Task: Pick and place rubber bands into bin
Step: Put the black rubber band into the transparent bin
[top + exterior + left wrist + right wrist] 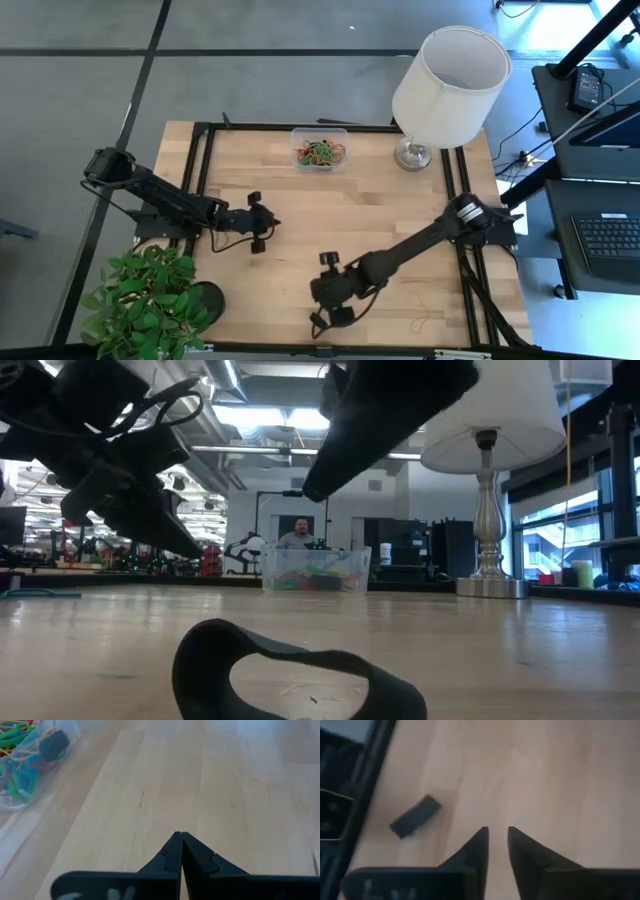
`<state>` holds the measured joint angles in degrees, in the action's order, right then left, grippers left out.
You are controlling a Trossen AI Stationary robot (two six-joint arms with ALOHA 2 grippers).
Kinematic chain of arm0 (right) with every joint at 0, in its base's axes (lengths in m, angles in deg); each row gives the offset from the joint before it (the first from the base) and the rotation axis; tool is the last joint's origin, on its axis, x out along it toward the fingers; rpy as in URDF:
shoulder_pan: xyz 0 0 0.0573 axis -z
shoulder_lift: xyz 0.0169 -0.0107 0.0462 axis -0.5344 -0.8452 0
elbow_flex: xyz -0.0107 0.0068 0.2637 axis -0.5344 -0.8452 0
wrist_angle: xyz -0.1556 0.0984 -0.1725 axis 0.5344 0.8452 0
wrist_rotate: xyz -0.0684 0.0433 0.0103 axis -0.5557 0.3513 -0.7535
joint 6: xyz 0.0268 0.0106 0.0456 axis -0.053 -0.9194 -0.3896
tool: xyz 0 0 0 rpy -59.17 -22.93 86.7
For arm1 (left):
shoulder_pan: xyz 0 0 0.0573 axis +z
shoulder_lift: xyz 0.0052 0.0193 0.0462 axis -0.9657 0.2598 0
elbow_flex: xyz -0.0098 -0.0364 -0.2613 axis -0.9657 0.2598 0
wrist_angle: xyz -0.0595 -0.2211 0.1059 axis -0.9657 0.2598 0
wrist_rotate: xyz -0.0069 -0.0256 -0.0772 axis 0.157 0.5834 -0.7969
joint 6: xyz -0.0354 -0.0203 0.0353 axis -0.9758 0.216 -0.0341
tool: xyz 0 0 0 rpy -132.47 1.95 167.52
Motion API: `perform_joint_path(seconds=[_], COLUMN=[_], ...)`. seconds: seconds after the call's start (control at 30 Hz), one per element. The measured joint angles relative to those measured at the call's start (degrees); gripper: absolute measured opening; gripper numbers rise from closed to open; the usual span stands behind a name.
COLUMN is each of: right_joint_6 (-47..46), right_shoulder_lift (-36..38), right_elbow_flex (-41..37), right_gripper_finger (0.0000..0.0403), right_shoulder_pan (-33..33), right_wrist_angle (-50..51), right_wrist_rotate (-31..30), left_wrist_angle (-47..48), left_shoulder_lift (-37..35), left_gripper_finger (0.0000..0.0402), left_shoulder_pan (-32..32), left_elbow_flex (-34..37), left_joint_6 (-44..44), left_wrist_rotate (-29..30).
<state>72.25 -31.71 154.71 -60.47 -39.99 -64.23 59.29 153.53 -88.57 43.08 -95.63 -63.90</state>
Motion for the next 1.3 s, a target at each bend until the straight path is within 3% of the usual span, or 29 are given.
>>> perform_joint_path(seconds=[0.33, 0.6, 0.9, 1.03, 1.17, 1.3], right_joint_6=[1.86, -1.35, 1.96, 3.18, 3.46, 3.54], right_shoulder_lift=[-10.26, -14.46, -14.96, -15.9, -16.25, -16.01], right_elbow_flex=[9.33, 9.44, 9.43, 9.44, 9.47, 9.52], right_gripper_finger=[0.0182, 0.0209, 0.0157, 0.0106, 0.0022, 0.0009], right_shoulder_pan=[-0.77, -2.1, -3.17, -3.22, -3.08, -2.5], right_wrist_angle=[0.49, -3.55, -7.74, -9.71, -9.53, -7.78], right_wrist_rotate=[7.78, 11.08, 13.38, 15.79, 16.17, 14.54], left_wrist_angle=[-0.46, -0.57, -0.54, -0.53, -0.42, -0.51], left_shoulder_lift=[0.0, 0.01, 0.02, 0.02, 0.02, 0.02], left_gripper_finger=[0.0002, 0.0002, 0.0002, 0.0002, 0.0001, 0.0002], left_shoulder_pan=[0.0, 0.0, 0.0, 0.0, 0.0, 0.0], left_elbow_flex=[0.0, 0.0, 0.0, -0.02, -0.02, -0.04], left_joint_6=[-0.4, -0.95, -3.49, -4.47, -4.57, -4.57], left_wrist_rotate=[-1.02, -1.59, -2.0, -1.99, -2.0, -1.98])
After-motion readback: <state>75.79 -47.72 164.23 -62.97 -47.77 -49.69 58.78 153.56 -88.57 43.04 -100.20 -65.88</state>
